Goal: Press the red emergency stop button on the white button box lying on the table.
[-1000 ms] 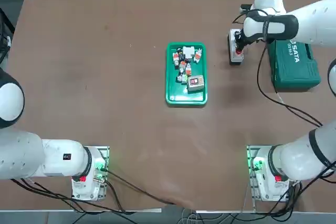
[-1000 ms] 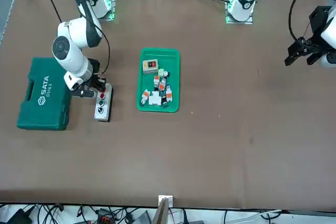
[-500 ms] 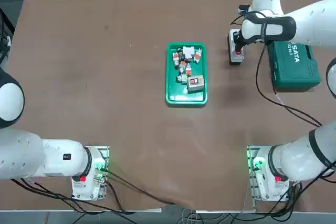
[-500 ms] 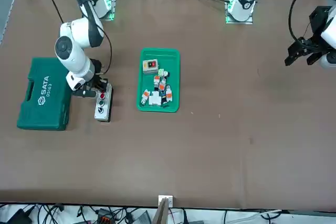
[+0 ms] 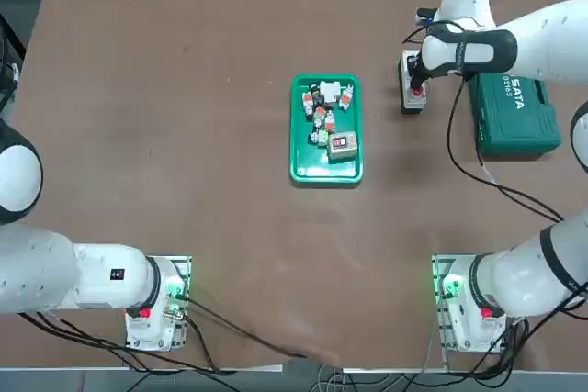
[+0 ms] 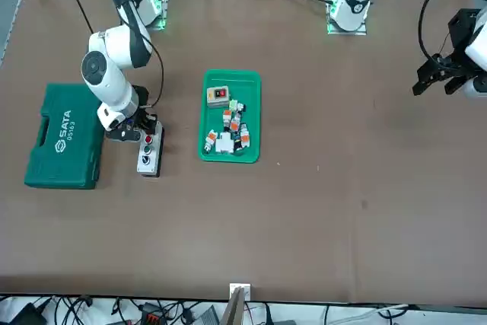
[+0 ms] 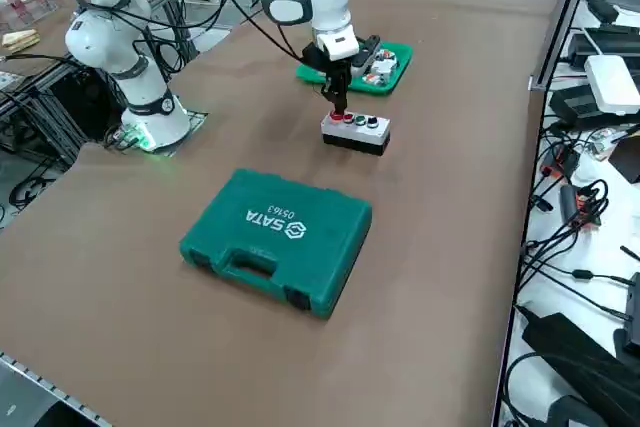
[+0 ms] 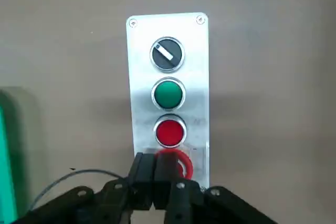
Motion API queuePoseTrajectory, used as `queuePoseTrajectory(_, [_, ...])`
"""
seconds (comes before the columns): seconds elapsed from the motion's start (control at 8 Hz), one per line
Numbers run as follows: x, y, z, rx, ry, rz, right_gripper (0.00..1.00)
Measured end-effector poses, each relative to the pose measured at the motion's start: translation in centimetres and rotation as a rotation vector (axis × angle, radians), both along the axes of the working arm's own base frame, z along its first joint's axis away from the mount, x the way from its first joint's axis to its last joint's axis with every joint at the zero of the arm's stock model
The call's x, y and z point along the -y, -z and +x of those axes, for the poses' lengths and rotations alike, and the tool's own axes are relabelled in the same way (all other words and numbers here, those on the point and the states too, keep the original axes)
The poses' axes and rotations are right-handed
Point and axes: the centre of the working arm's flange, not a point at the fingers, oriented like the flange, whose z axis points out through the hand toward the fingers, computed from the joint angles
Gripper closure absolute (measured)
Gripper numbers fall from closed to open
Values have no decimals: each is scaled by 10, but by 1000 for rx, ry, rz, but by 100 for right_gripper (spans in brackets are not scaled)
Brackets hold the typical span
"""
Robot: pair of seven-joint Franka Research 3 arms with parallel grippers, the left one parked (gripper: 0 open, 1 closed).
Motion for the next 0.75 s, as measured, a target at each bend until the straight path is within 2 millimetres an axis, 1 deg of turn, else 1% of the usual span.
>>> queuePoseTrajectory(0.25, [0, -1, 0, -1, 1, 0, 98])
queuePoseTrajectory(0.5, [1, -5, -2, -38, 2, -9, 98])
queuePoseTrajectory(0.62, [2, -16, 1, -63, 3, -14, 98])
queuePoseTrajectory(0.75, [3, -37, 6, -75, 9, -16, 97])
